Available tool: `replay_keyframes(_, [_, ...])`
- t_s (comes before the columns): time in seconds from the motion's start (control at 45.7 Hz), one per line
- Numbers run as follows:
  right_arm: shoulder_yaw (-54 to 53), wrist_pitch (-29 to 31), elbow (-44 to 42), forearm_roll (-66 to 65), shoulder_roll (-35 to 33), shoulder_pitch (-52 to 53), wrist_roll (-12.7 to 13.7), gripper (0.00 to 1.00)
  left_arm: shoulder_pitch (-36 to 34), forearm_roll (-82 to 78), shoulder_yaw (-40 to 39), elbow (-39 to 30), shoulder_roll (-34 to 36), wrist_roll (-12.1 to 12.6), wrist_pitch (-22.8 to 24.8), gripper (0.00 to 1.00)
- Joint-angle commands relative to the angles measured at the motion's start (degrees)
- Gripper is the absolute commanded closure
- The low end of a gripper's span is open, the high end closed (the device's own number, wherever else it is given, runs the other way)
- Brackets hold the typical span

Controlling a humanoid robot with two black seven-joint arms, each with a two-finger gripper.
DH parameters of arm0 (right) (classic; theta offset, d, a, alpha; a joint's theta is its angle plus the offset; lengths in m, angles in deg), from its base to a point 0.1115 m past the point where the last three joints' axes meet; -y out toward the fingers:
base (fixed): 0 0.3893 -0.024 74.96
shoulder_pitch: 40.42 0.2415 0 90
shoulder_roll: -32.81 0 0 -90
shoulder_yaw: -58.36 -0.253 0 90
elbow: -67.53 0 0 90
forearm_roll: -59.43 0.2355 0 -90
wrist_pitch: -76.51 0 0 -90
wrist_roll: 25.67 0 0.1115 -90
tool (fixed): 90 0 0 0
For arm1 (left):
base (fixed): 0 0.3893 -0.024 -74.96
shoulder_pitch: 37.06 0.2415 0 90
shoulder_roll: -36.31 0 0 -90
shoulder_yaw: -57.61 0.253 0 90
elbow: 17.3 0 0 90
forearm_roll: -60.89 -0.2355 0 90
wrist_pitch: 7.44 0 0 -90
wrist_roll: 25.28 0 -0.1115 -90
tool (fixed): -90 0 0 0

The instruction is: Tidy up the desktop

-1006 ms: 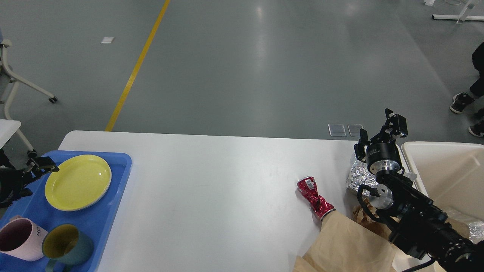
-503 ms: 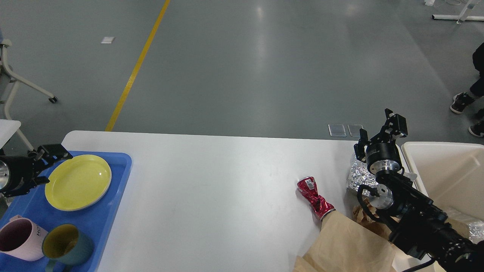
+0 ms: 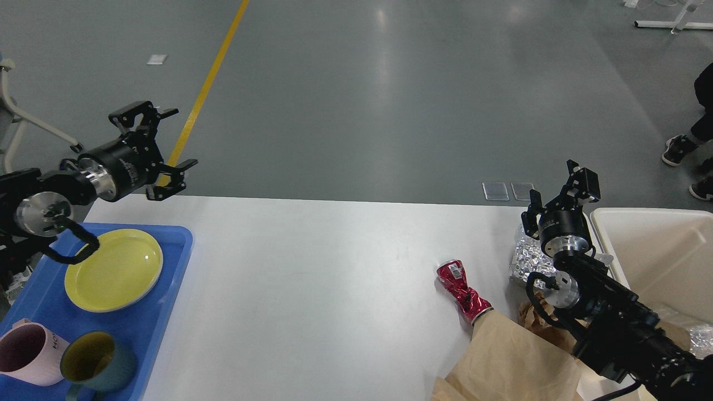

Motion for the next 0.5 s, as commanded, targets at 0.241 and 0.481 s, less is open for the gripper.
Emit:
replay_keyframes(0.241, [0.00,0.00,-0.01,0.01,0.00,0.00,0.00,0.00,22.15,0.63,-39.84,11.21,-22.89,-0.14,-0.04,0.04])
replay_keyframes(0.481, [0.00,0.00,-0.01,-0.07,0.00,0.00,0.00,0.00,23.82,-4.47,-44.93,17.62,-30.63,-1.10,-0.04,0.04])
